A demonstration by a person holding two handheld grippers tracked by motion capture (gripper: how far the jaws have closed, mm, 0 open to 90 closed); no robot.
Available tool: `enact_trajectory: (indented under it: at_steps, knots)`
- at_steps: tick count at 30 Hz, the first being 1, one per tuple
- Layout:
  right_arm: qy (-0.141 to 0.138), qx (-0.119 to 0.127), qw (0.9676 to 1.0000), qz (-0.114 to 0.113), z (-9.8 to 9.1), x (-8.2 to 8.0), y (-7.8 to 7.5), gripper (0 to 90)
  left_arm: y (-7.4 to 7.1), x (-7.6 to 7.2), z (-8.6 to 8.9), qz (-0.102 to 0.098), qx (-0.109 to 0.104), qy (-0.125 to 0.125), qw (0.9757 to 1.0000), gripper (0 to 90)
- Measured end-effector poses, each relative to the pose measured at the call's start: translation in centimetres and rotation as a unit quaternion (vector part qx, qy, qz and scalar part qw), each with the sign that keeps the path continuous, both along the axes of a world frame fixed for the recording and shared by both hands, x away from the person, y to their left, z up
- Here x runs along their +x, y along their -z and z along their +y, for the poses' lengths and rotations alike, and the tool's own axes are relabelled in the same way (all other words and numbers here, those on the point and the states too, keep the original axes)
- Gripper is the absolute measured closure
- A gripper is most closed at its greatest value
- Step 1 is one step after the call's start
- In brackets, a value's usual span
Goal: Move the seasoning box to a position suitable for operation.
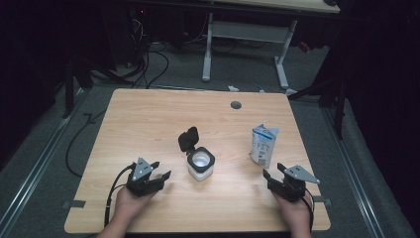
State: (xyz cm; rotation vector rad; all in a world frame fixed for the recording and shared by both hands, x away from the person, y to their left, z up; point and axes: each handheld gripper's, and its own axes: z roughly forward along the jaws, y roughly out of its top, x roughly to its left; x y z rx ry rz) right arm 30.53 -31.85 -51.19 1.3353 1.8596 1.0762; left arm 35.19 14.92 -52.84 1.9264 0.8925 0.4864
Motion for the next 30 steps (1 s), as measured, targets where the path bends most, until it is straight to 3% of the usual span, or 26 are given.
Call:
enact_trajectory:
  at_steps: [10, 14, 21, 27, 30]
  knots:
    - [-0.019, -0.008, 0.9998, -0.002, 1.9, -0.9, 0.0, 37.5, -0.3, -0.2, 0.1, -0.010, -0.004, 0.000, 0.9999, 42.7]
    - [-0.034, -0.013, 0.9993, 0.000, 2.9, -0.8, 0.1, 37.6, -0.6, -0.2, 0.1, 0.001, -0.016, 0.000, 0.9999, 43.4]
    - [-0.061, -0.021, 0.9979, 0.004, 4.9, -0.6, 0.4, 37.9, -0.8, -0.3, 0.2, -0.001, -0.025, 0.000, 0.9997, 44.6]
    - [-0.085, -0.025, 0.9960, 0.004, 6.5, -0.1, 0.6, 39.3, -0.7, -0.5, 0.6, -0.013, -0.017, -0.003, 0.9998, 49.4]
    - [-0.097, -0.029, 0.9949, 0.003, 7.4, 0.2, 0.5, 39.8, -0.7, -0.6, 0.8, -0.007, -0.016, -0.006, 0.9998, 49.8]
